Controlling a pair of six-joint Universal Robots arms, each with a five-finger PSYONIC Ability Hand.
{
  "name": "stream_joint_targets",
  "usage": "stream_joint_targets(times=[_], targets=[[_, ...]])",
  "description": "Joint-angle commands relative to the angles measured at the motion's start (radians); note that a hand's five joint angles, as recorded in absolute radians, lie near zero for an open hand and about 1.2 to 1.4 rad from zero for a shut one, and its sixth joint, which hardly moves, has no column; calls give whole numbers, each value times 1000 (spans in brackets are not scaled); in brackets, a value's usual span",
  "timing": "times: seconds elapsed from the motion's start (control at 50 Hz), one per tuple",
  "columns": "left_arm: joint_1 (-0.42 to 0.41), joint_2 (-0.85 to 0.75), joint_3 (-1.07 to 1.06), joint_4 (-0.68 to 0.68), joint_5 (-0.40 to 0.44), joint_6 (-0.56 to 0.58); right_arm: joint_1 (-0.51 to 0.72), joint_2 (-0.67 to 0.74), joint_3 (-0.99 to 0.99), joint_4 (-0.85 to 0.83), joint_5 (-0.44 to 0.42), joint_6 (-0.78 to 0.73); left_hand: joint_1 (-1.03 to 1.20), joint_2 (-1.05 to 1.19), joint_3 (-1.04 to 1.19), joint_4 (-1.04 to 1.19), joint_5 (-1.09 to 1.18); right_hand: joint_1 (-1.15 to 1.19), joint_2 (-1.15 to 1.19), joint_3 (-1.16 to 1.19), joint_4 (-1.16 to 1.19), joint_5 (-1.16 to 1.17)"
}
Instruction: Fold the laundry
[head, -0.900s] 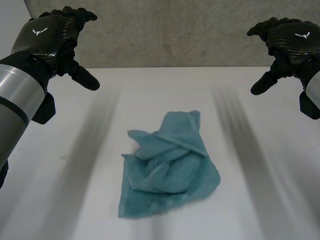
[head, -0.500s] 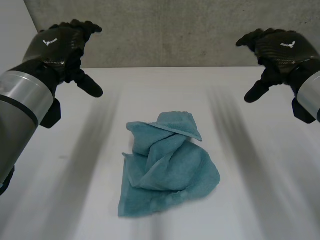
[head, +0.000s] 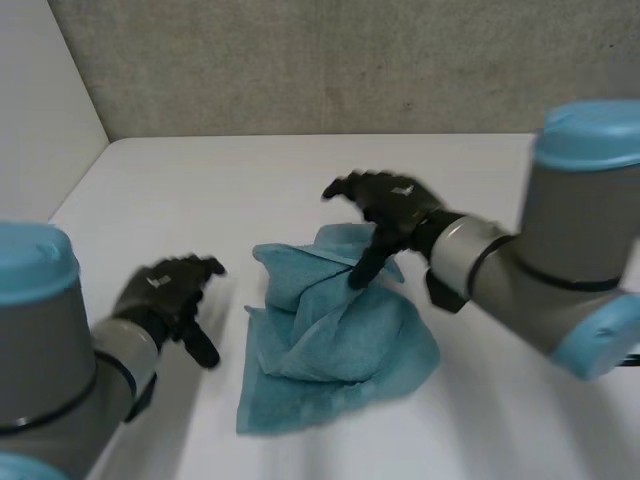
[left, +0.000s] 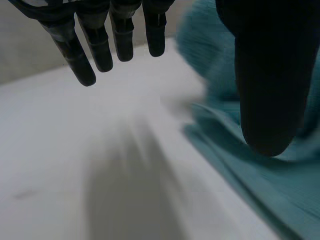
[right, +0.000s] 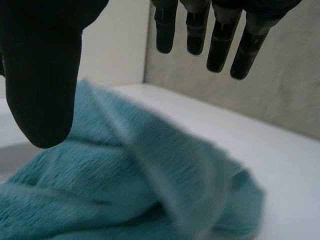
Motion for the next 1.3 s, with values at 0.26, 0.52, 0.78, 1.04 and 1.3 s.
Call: stream_joint_targets(times=[0.26, 0.52, 0.78, 1.04, 1.3], targets=[[-102, -121, 27, 32, 63, -127, 29, 132, -101, -111, 206, -111, 135, 135, 138, 133, 133, 1145, 1096, 1098, 1103, 1100], [-163, -287, 194, 127, 39, -113, 24, 121, -74, -105, 205, -143, 391, 391, 394, 389, 389, 1145, 1096, 1098, 1103, 1100], [-165, -359, 276, 133, 22, -106, 20, 118, -55, -99, 203, -176, 411, 411, 414, 409, 409, 1145, 1096, 1098, 1103, 1100], [-194, -415, 429, 145, 16, -60, -34, 144, -216, -110, 205, -257, 1110, 1110, 1113, 1108, 1107, 1145, 1096, 1098, 1103, 1100], [15, -171, 659, 434, -95, 155, -152, 17, -486, -412, 309, -326, 1110, 1110, 1113, 1108, 1107, 1145, 1096, 1098, 1103, 1100]])
